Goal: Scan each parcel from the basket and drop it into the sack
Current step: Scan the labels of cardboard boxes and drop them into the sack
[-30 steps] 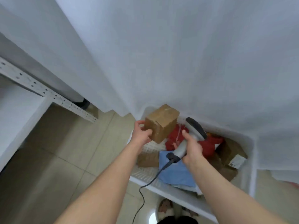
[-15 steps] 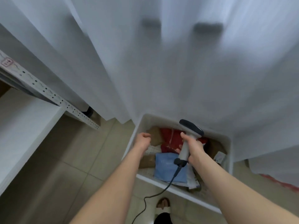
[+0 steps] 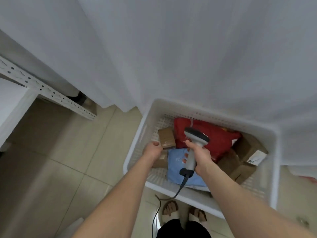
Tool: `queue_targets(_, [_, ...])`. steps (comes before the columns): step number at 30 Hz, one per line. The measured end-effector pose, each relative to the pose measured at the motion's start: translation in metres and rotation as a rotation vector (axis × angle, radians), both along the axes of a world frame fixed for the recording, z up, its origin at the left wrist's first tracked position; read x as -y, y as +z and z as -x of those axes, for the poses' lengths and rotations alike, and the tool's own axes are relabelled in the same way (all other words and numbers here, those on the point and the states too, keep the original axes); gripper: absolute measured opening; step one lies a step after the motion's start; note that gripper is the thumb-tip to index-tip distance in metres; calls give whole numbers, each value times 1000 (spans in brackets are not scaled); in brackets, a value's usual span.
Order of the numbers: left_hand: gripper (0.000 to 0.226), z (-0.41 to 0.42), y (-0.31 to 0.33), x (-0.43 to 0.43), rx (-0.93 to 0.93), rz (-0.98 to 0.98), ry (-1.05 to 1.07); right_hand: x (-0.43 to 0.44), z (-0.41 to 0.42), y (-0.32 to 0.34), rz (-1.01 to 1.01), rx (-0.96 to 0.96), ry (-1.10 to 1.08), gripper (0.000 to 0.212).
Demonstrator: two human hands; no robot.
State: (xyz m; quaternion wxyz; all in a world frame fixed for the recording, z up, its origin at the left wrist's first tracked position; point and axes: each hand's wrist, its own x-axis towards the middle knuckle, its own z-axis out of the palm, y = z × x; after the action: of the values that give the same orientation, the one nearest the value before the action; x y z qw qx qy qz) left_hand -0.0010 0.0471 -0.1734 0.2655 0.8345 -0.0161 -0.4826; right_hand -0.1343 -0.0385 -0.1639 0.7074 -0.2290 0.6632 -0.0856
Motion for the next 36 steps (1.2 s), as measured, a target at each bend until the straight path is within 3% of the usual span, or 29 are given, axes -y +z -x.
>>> queue_targets(8, [56,-19,-151,18,-55,-29,-26,22,-40,-167,-10,-23,101,57])
queue_targets(12, [61,-33,-222,29,-77,-8,66,37,-59,-241,13,9,229,99])
queue_targets(16, [60,-42,-273,39,-117,2,119,51,-76,-288,40,77,279,82])
queue_targets(20, [58,-46,-304,48,-139,10,184,58,-84,-312,-1,140,284,77])
queue_targets(27, [31,-43,-294,50,-350,52,384,54,-78,-337,-79,133,206,129])
queue_targets(29, [35,-43,-280,46,-337,64,396,52,-72,-323,-59,138,143,117])
queue_targets(36, [74,-36,-191,39,-273,158,383,39,-51,-214,34,149,14,38])
